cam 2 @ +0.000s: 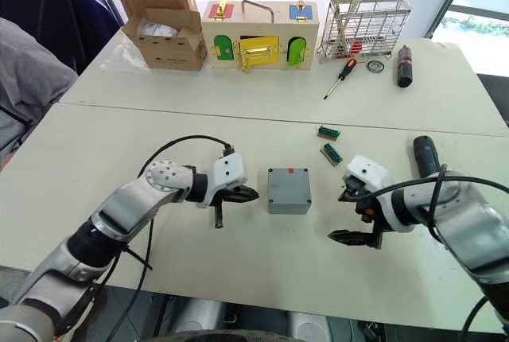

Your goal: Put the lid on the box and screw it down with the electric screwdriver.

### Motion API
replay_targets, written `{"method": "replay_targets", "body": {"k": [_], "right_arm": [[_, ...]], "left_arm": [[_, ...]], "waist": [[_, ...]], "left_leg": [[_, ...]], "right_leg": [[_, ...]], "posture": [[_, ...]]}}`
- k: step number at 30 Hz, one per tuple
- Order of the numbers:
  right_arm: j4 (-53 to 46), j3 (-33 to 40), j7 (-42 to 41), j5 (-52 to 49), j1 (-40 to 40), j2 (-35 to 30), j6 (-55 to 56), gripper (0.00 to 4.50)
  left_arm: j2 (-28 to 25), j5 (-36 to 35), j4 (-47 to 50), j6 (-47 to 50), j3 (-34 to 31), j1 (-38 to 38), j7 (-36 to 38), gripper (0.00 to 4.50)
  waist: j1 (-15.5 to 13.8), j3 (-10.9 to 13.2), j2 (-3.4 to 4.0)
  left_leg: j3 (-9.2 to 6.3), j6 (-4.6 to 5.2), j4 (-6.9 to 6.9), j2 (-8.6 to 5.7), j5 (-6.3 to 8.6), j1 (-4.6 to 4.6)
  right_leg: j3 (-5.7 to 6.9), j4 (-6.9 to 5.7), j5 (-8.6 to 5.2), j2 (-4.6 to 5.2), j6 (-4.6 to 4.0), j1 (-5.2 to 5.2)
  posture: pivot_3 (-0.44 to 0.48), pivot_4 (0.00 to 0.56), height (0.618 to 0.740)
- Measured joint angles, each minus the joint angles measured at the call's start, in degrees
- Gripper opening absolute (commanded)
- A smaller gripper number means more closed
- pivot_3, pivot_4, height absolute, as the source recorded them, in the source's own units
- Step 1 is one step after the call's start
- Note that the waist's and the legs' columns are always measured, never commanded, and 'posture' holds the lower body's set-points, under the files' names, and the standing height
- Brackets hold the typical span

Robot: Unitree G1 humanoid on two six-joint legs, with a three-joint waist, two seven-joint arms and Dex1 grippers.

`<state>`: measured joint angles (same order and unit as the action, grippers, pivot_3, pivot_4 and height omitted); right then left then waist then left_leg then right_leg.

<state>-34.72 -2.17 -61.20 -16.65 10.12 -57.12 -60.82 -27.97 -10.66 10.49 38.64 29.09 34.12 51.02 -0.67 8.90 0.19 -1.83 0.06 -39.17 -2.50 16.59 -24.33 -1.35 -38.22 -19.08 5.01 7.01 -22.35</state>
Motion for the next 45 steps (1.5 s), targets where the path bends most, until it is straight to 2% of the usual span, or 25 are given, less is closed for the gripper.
{"method": "replay_targets", "body": {"k": [8,14,17,20,22,25,32,34,38,45], "right_arm": [[-5.3,-2.7,8.1,-5.1,1.4,6.1,-7.1,4.47],[-7.5,-3.7,12.4,-8.7,2.1,10.1,-11.5,4.47],[-9.3,-4.1,13.8,-10.4,2.4,9.9,-12.4,4.47],[-9.6,-3.4,14.4,-10.8,2.1,7.5,-12.4,4.47],[-9.2,-1.5,14.0,-10.2,0.9,2.6,-9.7,4.47],[-3.8,-0.3,13.6,-5.3,-0.2,-2.4,0.7,4.47],[6.8,-6.7,11.4,1.4,5.9,-0.8,17.1,4.47],[9.0,-9.7,10.0,3.3,8.2,-0.1,20.7,4.47],[10.3,-13.4,5.9,5.0,9.5,0.0,24.5,4.47],[9.2,-12.9,4.2,3.8,8.3,2.5,21.6,4.47]], "left_arm": [[3.1,7.2,-11.7,-9.6,3.3,4.9,1.1,0.00],[10.4,9.8,-22.4,-16.3,1.6,7.7,-2.2,0.00],[13.9,10.7,-27.5,-20.8,-0.1,8.6,-5.9,0.00],[13.2,12.3,-29.5,-24.1,-1.0,8.4,-7.5,0.00],[10.9,13.6,-28.8,-24.2,-2.0,6.9,-8.4,0.00],[3.9,13.5,-20.2,-20.8,-4.4,2.3,-5.9,0.00],[-4.3,6.2,2.7,-5.2,-4.0,-7.4,5.9,0.00],[-4.2,4.5,6.5,-2.1,-2.8,-8.8,7.3,0.00],[-2.2,4.2,7.0,0.8,-1.6,-8.5,5.7,0.00],[3.9,7.5,-2.8,-3.6,-2.0,-4.5,-1.1,0.00]], "waist": [[0.0,0.0,0.00],[0.0,0.0,-0.01],[0.0,0.0,-0.02],[0.4,0.0,-0.02],[0.5,0.0,-0.02],[1.5,0.0,-0.07],[1.5,0.0,-0.05],[1.1,0.0,-0.04],[0.9,0.0,-0.04],[1.0,0.0,-0.06]], "left_leg": [[0.00,0.00,-0.01,-0.02,0.00,0.00],[0.00,0.00,-0.03,-0.03,0.00,-0.01],[0.00,0.01,-0.03,-0.04,0.00,-0.02],[0.01,0.00,0.00,-0.03,0.00,-0.01],[0.02,0.01,0.00,-0.03,0.00,0.00],[0.03,0.00,0.04,0.03,0.00,0.04],[0.03,-0.01,0.03,0.04,0.00,0.04],[0.01,-0.01,0.00,0.02,-0.01,0.04],[0.00,0.01,-0.02,0.01,0.00,0.03],[-0.01,0.00,-0.04,0.01,0.00,0.06]], "right_leg": [[0.02,0.00,0.00,0.01,0.00,0.01],[0.02,-0.02,0.00,0.01,0.01,0.00],[0.03,-0.02,0.01,0.02,0.01,-0.02],[0.03,-0.12,0.01,0.01,0.01,-0.10],[0.02,-0.16,0.01,0.00,0.01,-0.12],[0.02,-0.19,0.01,-0.01,0.01,-0.12],[0.00,-0.20,0.01,0.00,0.01,-0.09],[0.01,-0.20,0.01,0.02,0.01,-0.06],[0.01,-0.16,0.01,0.01,0.01,-0.02],[0.03,-0.17,0.01,0.01,0.01,0.01]], "posture": [[0.000,0.150,0.740],[0.000,0.150,0.740],[0.000,0.150,0.740],[0.000,0.150,0.740],[0.000,0.150,0.740],[0.000,0.150,0.740],[0.000,0.150,0.740],[0.000,0.150,0.740],[0.000,0.150,0.740],[0.000,0.150,0.740]]}}
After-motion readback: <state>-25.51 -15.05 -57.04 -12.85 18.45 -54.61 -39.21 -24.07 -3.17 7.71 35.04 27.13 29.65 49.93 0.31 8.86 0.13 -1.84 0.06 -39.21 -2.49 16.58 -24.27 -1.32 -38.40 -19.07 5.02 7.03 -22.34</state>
